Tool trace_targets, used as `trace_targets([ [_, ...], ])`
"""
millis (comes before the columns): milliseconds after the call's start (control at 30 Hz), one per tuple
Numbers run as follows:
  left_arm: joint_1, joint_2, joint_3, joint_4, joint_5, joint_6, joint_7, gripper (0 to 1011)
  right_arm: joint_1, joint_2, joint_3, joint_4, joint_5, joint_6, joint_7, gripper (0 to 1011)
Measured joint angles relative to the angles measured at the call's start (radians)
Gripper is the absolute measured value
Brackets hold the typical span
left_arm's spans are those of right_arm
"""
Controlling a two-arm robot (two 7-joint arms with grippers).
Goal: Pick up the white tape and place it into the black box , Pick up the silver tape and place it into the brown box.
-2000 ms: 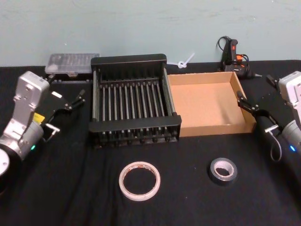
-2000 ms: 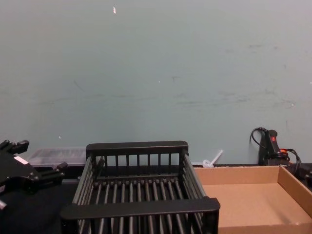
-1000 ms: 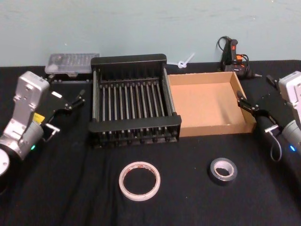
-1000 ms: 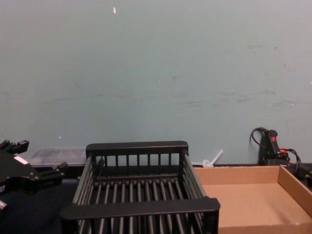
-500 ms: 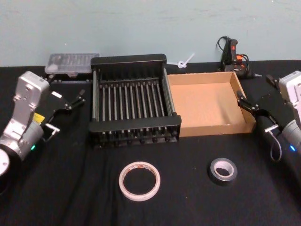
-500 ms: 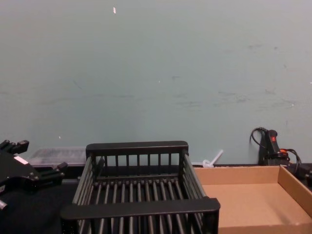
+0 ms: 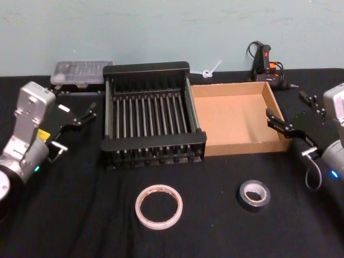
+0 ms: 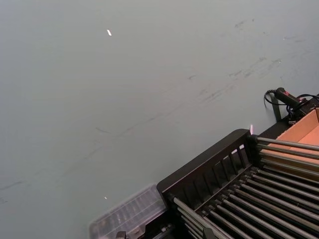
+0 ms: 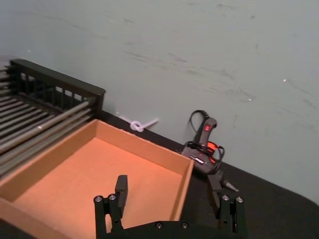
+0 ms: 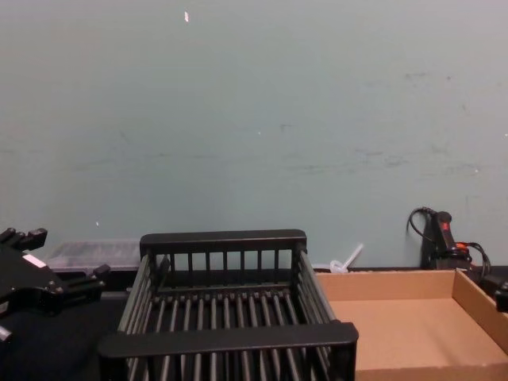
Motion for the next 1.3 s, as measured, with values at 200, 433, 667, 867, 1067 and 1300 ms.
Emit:
trace_targets([
  [200, 0.0, 0.0, 0.0, 0.0, 0.0, 0.0, 0.0, 1001, -0.041, 0.004, 0.026, -0.056, 0.05, 0.026, 0.044, 1002],
  [433, 0.0, 0.0, 0.0, 0.0, 0.0, 0.0, 0.0, 1001, -0.092, 0.01, 0.052, -0.125, 0.092, 0.06, 0.081, 1002],
  [667, 0.0, 0.0, 0.0, 0.0, 0.0, 0.0, 0.0, 1001, -0.148, 0.024, 0.07, -0.197, 0.113, 0.104, 0.106, 1002],
  [867, 0.0, 0.0, 0.0, 0.0, 0.0, 0.0, 0.0, 1001, -0.201, 0.044, 0.089, -0.259, 0.128, 0.147, 0.126, 1002],
  [1067, 0.0, 0.0, 0.0, 0.0, 0.0, 0.0, 0.0, 1001, -0.259, 0.062, 0.107, -0.311, 0.139, 0.198, 0.138, 1002],
  [1300, 0.0, 0.0, 0.0, 0.0, 0.0, 0.0, 0.0, 1001, -0.306, 0.071, 0.127, -0.347, 0.149, 0.263, 0.142, 1002],
])
